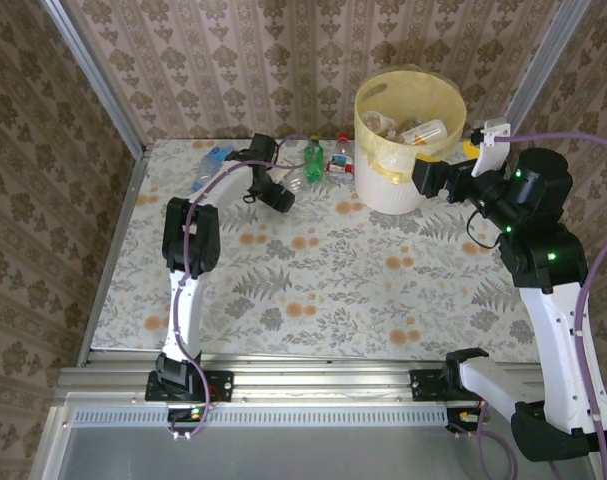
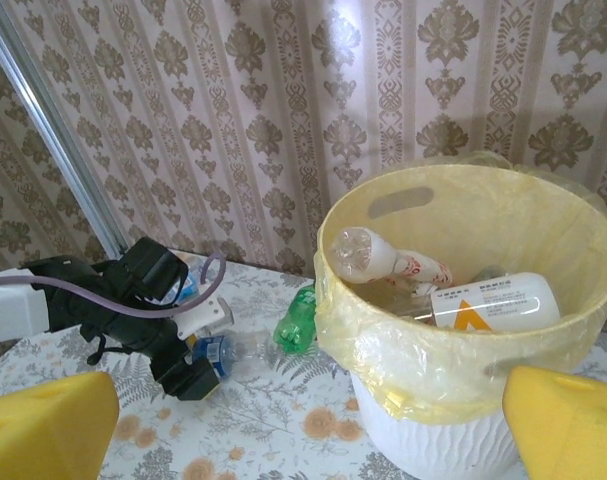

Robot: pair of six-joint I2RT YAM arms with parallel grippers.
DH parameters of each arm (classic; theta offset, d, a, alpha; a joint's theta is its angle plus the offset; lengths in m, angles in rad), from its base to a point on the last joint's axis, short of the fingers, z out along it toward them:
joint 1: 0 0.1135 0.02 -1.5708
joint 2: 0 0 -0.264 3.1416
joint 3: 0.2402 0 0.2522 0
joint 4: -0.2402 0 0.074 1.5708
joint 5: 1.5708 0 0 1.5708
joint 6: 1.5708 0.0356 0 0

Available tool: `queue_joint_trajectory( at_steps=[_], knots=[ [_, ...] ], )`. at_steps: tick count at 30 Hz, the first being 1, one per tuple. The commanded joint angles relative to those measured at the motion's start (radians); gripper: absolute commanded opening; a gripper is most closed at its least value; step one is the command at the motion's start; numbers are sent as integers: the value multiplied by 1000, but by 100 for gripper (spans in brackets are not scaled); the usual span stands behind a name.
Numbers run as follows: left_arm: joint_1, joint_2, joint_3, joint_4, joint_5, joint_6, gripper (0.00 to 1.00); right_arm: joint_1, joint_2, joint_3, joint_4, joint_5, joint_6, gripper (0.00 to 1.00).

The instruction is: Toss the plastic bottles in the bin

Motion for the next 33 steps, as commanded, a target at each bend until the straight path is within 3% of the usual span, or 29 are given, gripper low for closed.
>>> queue_joint_trajectory(
  at_steps=[1, 9, 17, 26, 33],
  knots=[
    [15, 1, 1, -24, 42, 9, 81, -1, -15, -6, 6, -18, -15, 100],
    [15, -86, -156, 59, 62, 8, 62, 0, -19, -23, 16, -17, -19, 100],
    [15, -160, -292, 133, 52, -3, 53, -1, -22, -36, 27, -23, -11, 100],
    [7, -319, -467, 265, 84, -60, 48, 0, -26, -51, 19, -27, -2, 100],
    [-11, -547, -701, 498, 180, -136, 48, 0, -16, -67, 24, -56, 31, 100]
  ],
)
